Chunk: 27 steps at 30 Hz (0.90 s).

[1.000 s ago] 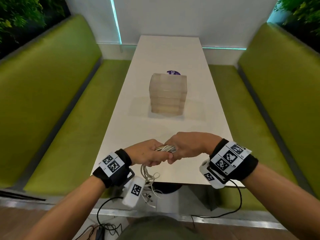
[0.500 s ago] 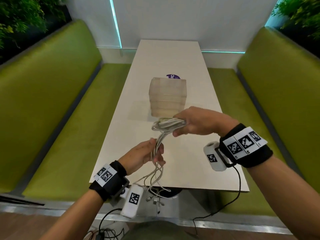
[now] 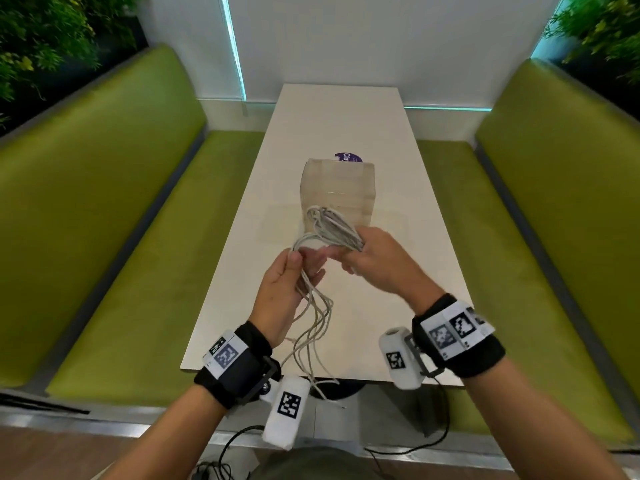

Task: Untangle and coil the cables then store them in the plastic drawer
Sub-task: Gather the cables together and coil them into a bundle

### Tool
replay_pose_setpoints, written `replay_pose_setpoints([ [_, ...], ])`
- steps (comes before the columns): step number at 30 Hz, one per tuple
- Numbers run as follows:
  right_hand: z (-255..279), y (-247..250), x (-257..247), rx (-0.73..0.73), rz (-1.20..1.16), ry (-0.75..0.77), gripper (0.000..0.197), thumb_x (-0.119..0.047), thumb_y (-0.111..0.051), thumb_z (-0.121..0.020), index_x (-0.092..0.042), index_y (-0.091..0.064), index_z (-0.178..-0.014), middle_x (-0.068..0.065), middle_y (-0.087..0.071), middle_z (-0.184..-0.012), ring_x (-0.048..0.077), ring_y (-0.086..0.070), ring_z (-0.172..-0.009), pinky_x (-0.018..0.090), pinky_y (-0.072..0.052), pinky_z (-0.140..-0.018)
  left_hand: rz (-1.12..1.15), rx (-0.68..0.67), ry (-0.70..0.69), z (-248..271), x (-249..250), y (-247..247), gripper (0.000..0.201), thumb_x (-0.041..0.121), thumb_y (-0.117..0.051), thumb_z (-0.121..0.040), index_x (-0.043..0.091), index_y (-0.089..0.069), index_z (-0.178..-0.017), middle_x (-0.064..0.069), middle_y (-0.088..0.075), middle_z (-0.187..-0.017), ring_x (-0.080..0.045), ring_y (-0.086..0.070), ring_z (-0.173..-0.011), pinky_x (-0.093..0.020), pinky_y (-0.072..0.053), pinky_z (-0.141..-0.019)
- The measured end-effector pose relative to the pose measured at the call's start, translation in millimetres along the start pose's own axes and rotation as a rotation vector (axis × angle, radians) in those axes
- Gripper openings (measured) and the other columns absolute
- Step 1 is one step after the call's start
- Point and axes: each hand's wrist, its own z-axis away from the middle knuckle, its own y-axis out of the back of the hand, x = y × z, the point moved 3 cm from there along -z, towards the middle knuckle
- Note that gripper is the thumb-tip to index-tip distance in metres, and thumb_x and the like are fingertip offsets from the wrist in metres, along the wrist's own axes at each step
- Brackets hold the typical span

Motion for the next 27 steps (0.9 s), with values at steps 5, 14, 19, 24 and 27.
replay_pose_setpoints([
  [5,3.2,-37.9,13.8,-0.018,0.068,-0.076,0.036,-0.050,-0.065,-0.083,-0.024,-0.064,-0.107,-0.003,-0.071,-0.092,0.014,-0.064,-0.083,0.035,-0.053,-0.077,0.109,0.078,0.023,-3.9,3.0,-2.7,0.033,0.020,-0.029,-0.105,0.012,-0.061,-0.107,-0.001,-0.073,-0.088,-0.010,-0.067,-0.078,-0.020,-0.054,-0.071],
  [14,11.3,-49.0,15.3,-0.075,0.009,-0.133,0.028,-0.031,-0.077,-0.075,-0.020,-0.064,-0.097,-0.002,-0.070,-0.089,0.014,-0.063,-0.080,0.025,-0.047,-0.070,0.155,0.120,0.118,-0.2,7.8,-7.1,0.039,0.028,-0.033,-0.103,0.005,-0.057,-0.123,-0.015,-0.064,-0.121,-0.026,-0.061,-0.112,-0.041,-0.046,-0.099],
  [19,15.7,-54.4,14.1,-0.154,0.094,-0.137,0.008,-0.020,-0.062,-0.084,-0.020,-0.055,-0.087,-0.002,-0.059,-0.075,0.016,-0.054,-0.064,0.028,-0.042,-0.060,0.012,-0.024,0.081,-0.5,8.1,-3.6,0.071,0.050,-0.075,-0.070,0.017,-0.051,-0.126,-0.012,-0.067,-0.120,-0.022,-0.060,-0.117,-0.036,-0.048,-0.099],
  [24,19.3,-63.1,12.4,-0.273,0.113,-0.052,0.014,-0.020,-0.061,-0.088,-0.014,-0.055,-0.100,0.002,-0.059,-0.080,0.020,-0.055,-0.071,0.033,-0.043,-0.063,-0.020,0.041,-0.002,-3.9,8.8,-0.6,0.061,0.013,-0.080,-0.066,0.017,-0.057,-0.123,-0.014,-0.070,-0.109,-0.025,-0.066,-0.105,-0.031,-0.054,-0.083],
  [27,22.4,-63.2,9.2,-0.315,-0.058,-0.017,0.012,-0.020,-0.065,-0.087,-0.017,-0.058,-0.096,0.003,-0.063,-0.086,0.017,-0.059,-0.077,0.035,-0.048,-0.072,0.029,0.037,-0.033,-1.9,14.5,-2.5,0.032,0.002,-0.073,-0.077,0.010,-0.063,-0.107,-0.012,-0.068,-0.081,-0.028,-0.068,-0.080,-0.037,-0.056,-0.074],
])
